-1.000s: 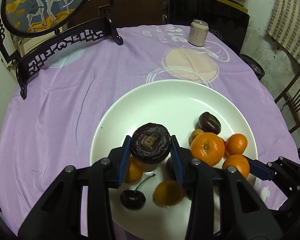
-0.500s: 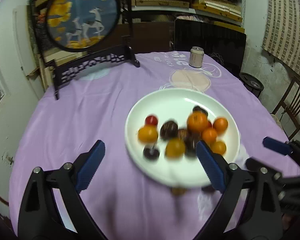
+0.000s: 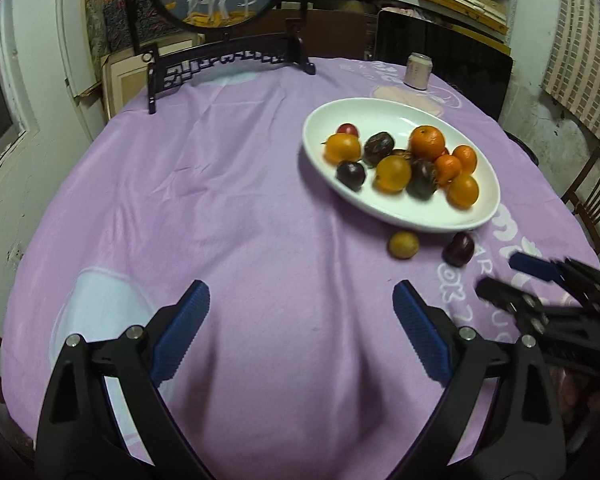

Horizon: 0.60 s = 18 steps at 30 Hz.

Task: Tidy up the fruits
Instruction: 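Grasp a dark plum with the right gripper while the left gripper grasps a small yellow fruit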

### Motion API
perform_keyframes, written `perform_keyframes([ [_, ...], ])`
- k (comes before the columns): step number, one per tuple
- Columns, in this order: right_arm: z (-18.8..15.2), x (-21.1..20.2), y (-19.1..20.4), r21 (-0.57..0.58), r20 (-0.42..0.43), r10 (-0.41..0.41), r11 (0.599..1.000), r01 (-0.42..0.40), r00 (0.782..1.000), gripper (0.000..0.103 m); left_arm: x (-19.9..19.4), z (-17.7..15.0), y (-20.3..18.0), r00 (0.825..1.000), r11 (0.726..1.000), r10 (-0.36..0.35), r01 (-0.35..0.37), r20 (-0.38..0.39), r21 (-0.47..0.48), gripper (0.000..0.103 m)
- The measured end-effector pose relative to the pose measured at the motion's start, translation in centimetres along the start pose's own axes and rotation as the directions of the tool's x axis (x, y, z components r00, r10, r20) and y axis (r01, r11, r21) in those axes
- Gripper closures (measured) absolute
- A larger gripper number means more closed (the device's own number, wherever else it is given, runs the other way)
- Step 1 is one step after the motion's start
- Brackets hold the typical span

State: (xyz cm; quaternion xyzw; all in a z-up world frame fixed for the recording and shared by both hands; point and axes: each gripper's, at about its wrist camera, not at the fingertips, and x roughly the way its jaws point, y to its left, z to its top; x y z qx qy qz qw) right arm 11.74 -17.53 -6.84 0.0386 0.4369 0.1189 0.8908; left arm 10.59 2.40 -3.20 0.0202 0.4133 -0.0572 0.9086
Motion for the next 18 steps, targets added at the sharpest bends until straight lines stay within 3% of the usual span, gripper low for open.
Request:
perform_keyframes([
  [5,1.1,2.0,0.2,-0.02,-0.017,-0.025,1.0,0.024,1.0,0.049,-0.9,-0.7,1.7,1.0,0.999,0.016,-0.015,0.01,-0.032,0.008],
  [9,1.6,3.2,0.2,-0.024,-0.038,-0.029,0.999,0.028,0.999,0.053,-1.0,-0.7,2.1,1.0,0.999,0.009,-0.009,0.003,-0.047,0.008],
  [10,1.6,3.6,0.2,-0.028,-0.049,-0.026,0.999,0.025,0.998,0.066,-1.0,-0.7,2.0,1.0,0.999,0.004,-0.004,0.001,-0.046,0.008],
  [11,1.6,3.7,0.2,-0.035,-0.05,-0.034,0.999,0.032,0.998,0.073,-1.0,-0.6,1.7,1.0,0.999,0.002,-0.002,0.0,-0.042,0.008],
  [18,0.2,-1.1,-0.9,-0.001,0.011,0.002,1.0,-0.002,1.0,0.072,-0.2,0.0,-1.4,0.999,0.999,-0.046,0.047,-0.021,0.026,0.008],
])
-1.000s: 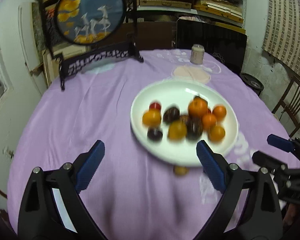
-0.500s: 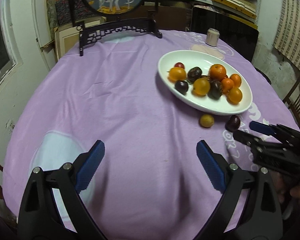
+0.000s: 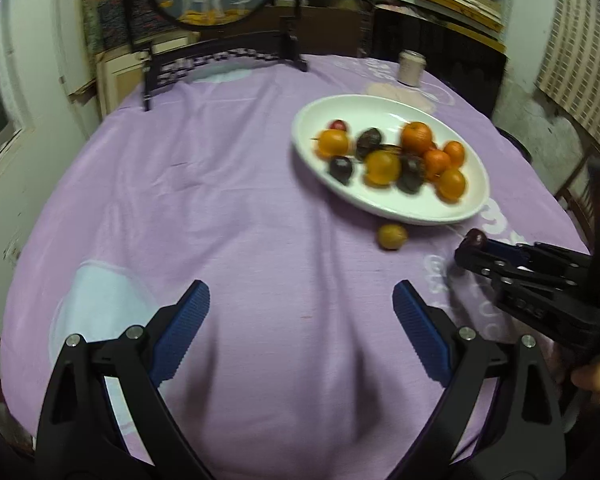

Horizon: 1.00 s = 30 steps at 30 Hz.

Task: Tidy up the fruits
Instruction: 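Grasp a dark plum with the right gripper while the left gripper grasps a small yellow fruit, then carry the plum and yellow fruit onto the plate and release both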

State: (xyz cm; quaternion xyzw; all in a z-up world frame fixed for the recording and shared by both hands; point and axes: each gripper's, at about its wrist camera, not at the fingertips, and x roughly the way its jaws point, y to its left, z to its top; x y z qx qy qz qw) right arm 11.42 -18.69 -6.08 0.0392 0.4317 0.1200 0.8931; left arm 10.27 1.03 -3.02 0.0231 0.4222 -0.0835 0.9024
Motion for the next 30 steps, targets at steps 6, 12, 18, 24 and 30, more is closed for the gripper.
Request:
perform_keyframes([
  [6,-2.0,-3.5,-2.6,0.051,0.045,-0.013,0.999,0.011,0.999,0.072,3.7,1.1,-4.0,0.998,0.997,-0.039,0.042,-0.048,0.068,0.008],
  [12,-3.1,-4.4,-5.2,0.119,0.055,-0.013,0.993,0.007,0.998,0.072,8.7,2.3,-6.5,0.995,0.994,0.039,-0.028,-0.096,0.109,0.012],
  [18,-3.1,-4.7,-5.7,0.123,0.061,0.001,0.992,-0.008,0.998,0.072,10.3,2.8,-6.4,0.994,0.996,0.02,-0.011,-0.109,0.087,0.05],
  [24,-2.9,-4.8,-4.9,0.109,0.062,0.007,0.994,-0.014,0.998,0.073,9.0,2.1,-6.5,0.993,0.993,-0.037,0.048,-0.108,0.104,0.077],
  [30,-2.4,-4.2,-4.1,0.097,0.05,0.005,0.995,-0.01,0.999,0.072,5.8,-0.4,-5.6,0.987,0.988,-0.114,0.125,-0.115,0.092,0.077],
])
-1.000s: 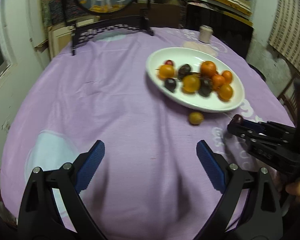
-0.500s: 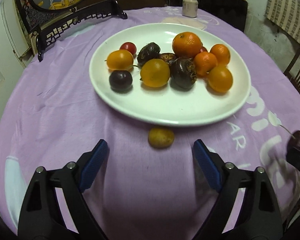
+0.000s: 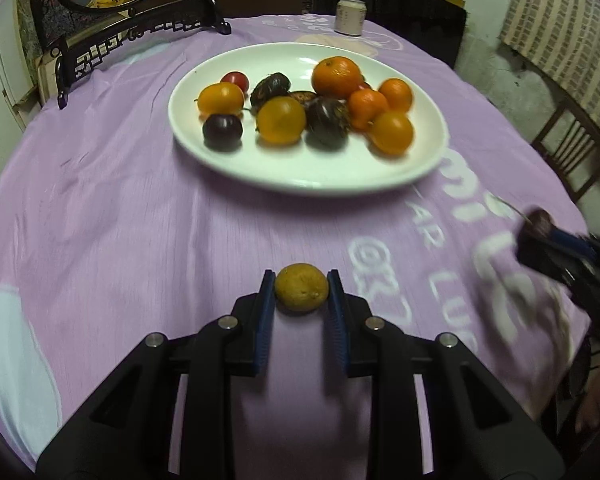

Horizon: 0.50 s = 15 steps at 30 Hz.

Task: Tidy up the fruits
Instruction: 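Carry the plum and yellow fruit onto the plate and release both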

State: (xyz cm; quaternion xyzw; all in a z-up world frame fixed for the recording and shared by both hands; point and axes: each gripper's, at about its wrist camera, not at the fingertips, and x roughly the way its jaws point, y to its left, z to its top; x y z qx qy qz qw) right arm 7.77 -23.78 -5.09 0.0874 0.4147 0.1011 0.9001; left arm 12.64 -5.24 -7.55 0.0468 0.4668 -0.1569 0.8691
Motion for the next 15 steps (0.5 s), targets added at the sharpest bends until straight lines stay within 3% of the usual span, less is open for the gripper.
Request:
perform_keyframes([
  [7,2.1,0.7,2.3,-0.046,-0.01,0.042,0.998,-0.043,0.999,0.072,-4.0,1.6,2.0,0.997,0.999,-0.046,0.047,0.054,-0.02,0.077],
  [11,5.3,1.0,4.2,-0.116,0.02,0.059,0.992,-0.056,0.998,0.072,-4.5,6.2,3.3,0.997,0.999,-0.002,0.005,0.083,-0.032,0.077],
  [15,8.9,2.6,5.6,-0.179,0.054,0.04,0.983,-0.029,0.998,0.073,-2.4,12.3,4.1,0.996,0.997,0.025,-0.019,0.082,-0.079,0.077],
])
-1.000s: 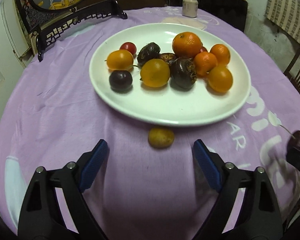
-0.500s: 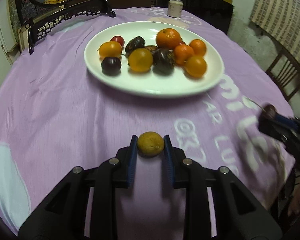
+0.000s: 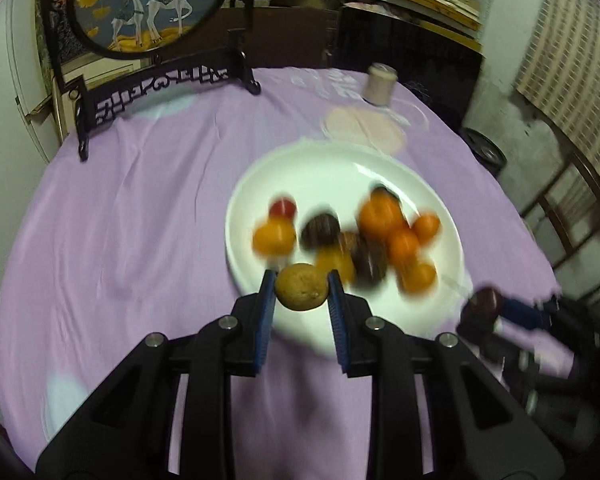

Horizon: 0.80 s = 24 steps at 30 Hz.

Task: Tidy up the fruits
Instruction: 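Carry the plum and yellow fruit onto the plate and release both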

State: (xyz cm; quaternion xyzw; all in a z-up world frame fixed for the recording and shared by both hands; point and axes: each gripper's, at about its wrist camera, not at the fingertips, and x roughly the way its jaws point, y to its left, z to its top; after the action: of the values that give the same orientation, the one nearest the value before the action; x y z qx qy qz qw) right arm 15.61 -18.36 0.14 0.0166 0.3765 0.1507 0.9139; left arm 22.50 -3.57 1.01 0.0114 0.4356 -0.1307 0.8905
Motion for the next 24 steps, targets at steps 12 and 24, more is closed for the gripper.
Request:
perform_keyframes([
  [12,6.1,9.9,-5.0,0.018,-0.024,-0.017,1.0,0.018,1.0,0.073,10.5,6.8,-1.0,0.993,0.996,0.084,-0.086,-0.083,-0.017,0.076],
  [24,5.0,6.9,-4.1,-0.021,-0.032,-0.112,0.994,0.111,0.993,0.006,6.8,5.7,-1.5,0.99,0.989,0.138,-0.14,0.039,0.044,0.007],
])
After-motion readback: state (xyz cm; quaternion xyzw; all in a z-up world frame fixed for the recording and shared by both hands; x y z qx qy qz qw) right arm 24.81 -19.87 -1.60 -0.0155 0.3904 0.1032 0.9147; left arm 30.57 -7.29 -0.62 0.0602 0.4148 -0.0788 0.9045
